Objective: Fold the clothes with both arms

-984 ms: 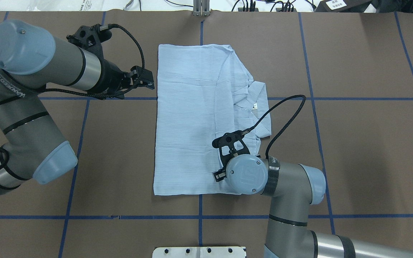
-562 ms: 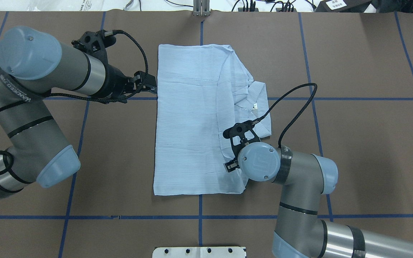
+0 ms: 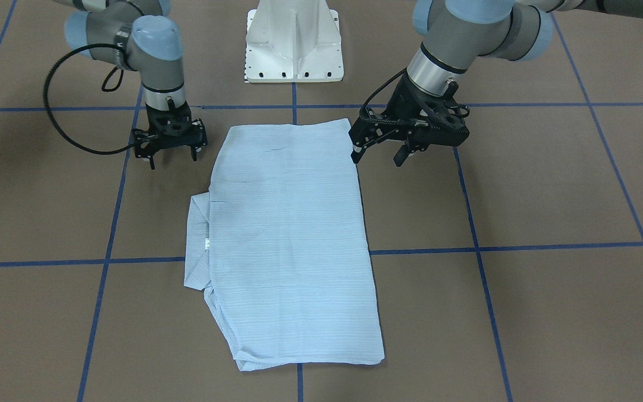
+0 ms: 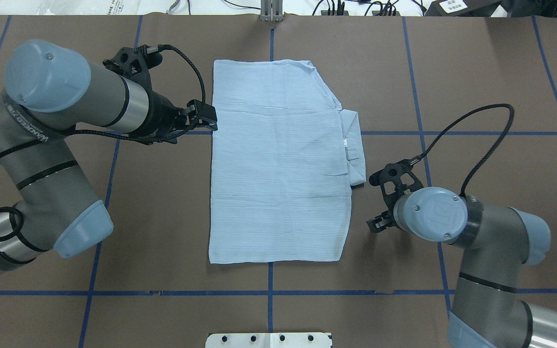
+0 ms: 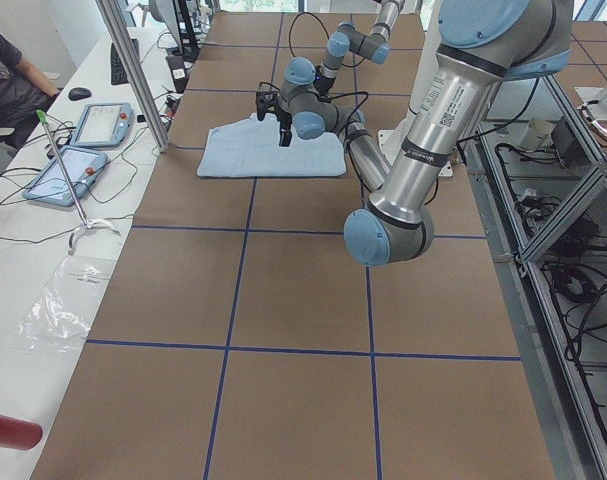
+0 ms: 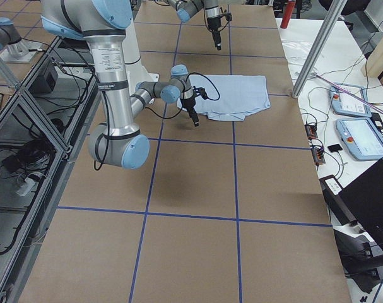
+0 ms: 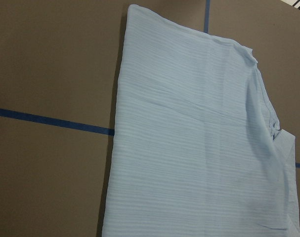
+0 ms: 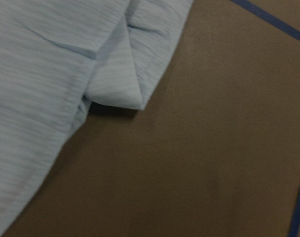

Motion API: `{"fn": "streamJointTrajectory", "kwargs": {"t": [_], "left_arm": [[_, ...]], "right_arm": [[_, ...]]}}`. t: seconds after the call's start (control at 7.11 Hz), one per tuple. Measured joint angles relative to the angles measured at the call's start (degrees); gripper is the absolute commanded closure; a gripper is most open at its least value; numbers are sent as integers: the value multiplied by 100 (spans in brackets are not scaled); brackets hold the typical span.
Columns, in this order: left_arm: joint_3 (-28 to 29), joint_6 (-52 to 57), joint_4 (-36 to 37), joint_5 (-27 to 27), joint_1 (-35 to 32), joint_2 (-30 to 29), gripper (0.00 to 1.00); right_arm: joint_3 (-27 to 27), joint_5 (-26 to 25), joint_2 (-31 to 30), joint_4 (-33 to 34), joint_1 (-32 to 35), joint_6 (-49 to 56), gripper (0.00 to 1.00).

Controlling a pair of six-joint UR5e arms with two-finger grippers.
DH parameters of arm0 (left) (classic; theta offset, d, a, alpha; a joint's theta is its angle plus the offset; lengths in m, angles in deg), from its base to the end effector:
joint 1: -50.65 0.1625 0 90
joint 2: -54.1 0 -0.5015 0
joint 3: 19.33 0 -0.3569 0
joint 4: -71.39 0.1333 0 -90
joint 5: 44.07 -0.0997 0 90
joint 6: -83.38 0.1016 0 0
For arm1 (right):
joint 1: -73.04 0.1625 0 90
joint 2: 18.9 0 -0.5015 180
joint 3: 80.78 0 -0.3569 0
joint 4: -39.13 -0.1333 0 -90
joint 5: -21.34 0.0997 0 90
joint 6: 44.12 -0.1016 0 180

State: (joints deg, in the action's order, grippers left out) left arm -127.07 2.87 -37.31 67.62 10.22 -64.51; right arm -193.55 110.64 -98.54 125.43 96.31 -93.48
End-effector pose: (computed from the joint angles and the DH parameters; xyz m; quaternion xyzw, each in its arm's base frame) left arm 0.4054 -0.4712 0.2940 0.0790 0.5457 -0.1234 0.8251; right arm -0.4335 -0.3329 0.4823 0.1721 -0.2650 -0.1414 0.9382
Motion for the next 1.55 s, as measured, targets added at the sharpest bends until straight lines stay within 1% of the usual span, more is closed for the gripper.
{"fn": "streamJointTrajectory", "kwargs": {"t": [0.14,0.42,0.56,0.7,0.84,0.98,1.27,1.41,1.55], "left_arm": [[-5,-30,2,-6,21,-15,0],[-18,-56,7,-125,239,-24,0],[-25,-156,20,-206,454,-10,0],[-23,-442,40,-404,809,17,0],[-12,-777,61,-709,1254,43,0],[-5,-1100,191,-955,1619,50,0],[20,-1615,802,-1179,2151,28,1],[77,-1702,975,-1300,2295,33,2],[169,-1733,1068,-1377,2351,35,6]], "right_arm": [[-157,32,-129,-20,36,10,0],[-282,153,13,-133,117,-127,0],[-337,387,63,-291,202,-366,0],[-377,737,85,-456,322,-614,0],[-414,958,123,-538,411,-766,0],[-426,1054,188,-564,451,-835,0],[-426,1165,269,-575,461,-947,0],[-422,1190,311,-577,457,-1019,0],[-419,1199,359,-578,454,-1088,0]]}}
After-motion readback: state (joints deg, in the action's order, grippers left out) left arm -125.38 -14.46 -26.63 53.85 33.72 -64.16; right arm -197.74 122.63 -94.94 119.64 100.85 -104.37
